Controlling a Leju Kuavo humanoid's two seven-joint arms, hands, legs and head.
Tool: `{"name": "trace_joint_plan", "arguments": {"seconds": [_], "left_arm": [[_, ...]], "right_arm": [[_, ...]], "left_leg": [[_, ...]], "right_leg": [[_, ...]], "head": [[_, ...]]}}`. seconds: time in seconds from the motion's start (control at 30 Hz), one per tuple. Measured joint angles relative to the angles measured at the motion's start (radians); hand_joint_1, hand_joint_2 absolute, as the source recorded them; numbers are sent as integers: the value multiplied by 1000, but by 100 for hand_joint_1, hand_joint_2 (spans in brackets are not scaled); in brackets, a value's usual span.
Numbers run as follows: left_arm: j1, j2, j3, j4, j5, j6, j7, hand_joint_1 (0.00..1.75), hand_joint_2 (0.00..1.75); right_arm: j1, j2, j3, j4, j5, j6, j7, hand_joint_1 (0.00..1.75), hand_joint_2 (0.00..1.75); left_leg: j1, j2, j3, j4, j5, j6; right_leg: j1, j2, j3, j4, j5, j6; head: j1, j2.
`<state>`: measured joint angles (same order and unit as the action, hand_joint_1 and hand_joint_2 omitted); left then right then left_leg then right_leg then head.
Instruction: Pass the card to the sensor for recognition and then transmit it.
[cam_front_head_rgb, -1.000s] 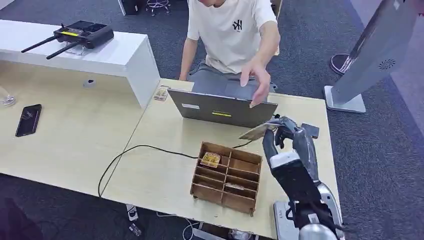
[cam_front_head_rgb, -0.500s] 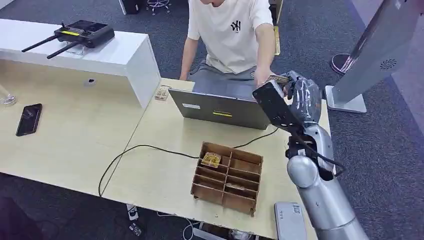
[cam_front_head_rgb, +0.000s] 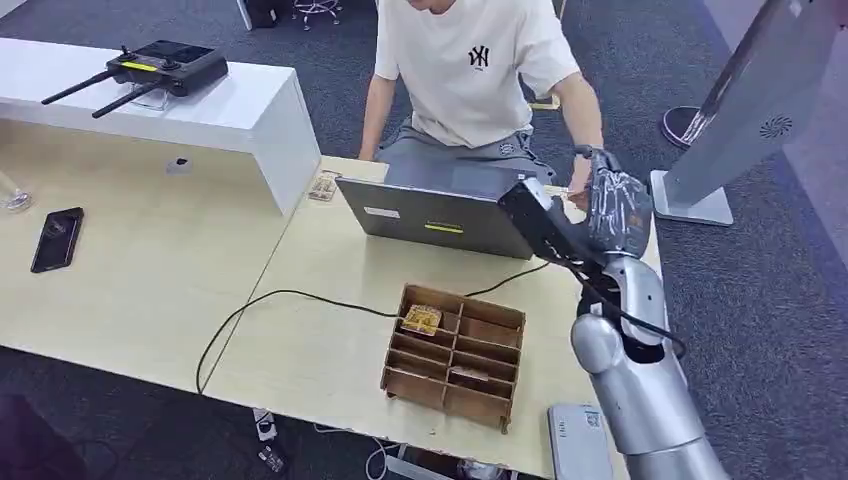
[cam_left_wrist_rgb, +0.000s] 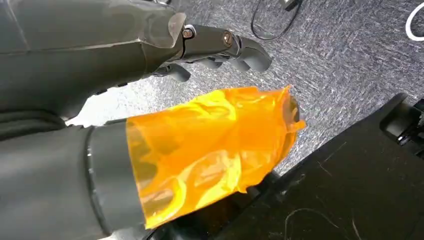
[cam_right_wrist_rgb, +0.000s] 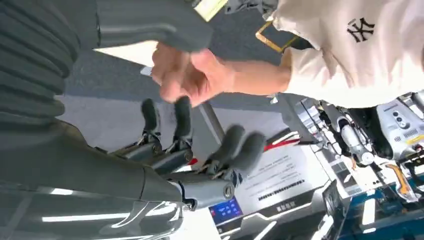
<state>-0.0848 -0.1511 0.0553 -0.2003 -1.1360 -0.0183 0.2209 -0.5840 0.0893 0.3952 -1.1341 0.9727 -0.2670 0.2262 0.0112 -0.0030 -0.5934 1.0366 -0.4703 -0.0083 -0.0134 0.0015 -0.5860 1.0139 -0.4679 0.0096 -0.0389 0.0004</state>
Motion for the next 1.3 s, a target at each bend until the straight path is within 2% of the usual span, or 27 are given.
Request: {"name": "trace_joint_plan", "arguments": {"seconds": [0.17,0.37,0.5,0.67,0.9,1.23,1.27,1.3], "left_arm": [[5,0,0,0,12,17,-3,0,0],[17,0,4,0,31,41,-7,0,0],[26,0,8,0,48,57,-15,0,0],[38,0,24,0,63,73,-23,0,0],[56,0,47,0,86,97,-29,0,0],[68,1,80,0,109,111,-35,0,0],[69,1,82,0,110,113,-35,0,0],[70,1,84,0,110,114,-35,0,0]], "right_arm": [[55,24,-17,-52,-96,-12,-63,0,175],[151,51,-23,-183,-303,-29,-142,0,175],[237,60,-21,-277,-432,-28,-191,0,175],[337,59,-6,-369,-526,-40,-243,0,175],[481,31,38,-471,-577,-51,-312,0,175],[627,-21,92,-516,-632,-45,-340,0,175],[635,-26,97,-516,-641,-45,-340,0,0],[642,-31,103,-516,-650,-47,-340,0,0]], "left_leg": [[0,0,0,0,0,0],[0,0,-1,0,0,0],[0,0,-1,0,0,0],[0,0,-1,0,-1,0],[0,0,-1,0,-1,1],[0,0,-2,0,-2,1],[0,0,-2,0,-2,1],[0,0,-2,0,-2,1]], "right_leg": [[0,0,0,0,0,0],[0,0,0,0,0,0],[0,0,0,0,-1,0],[0,0,-1,0,-1,0],[0,0,-1,0,-1,1],[0,0,-1,-1,-2,1],[0,0,-1,-1,-2,1],[0,0,-1,-1,-2,1]], "head": [[0,0],[0,0],[0,0],[0,0],[0,0],[0,0],[0,0],[0,0]]}}
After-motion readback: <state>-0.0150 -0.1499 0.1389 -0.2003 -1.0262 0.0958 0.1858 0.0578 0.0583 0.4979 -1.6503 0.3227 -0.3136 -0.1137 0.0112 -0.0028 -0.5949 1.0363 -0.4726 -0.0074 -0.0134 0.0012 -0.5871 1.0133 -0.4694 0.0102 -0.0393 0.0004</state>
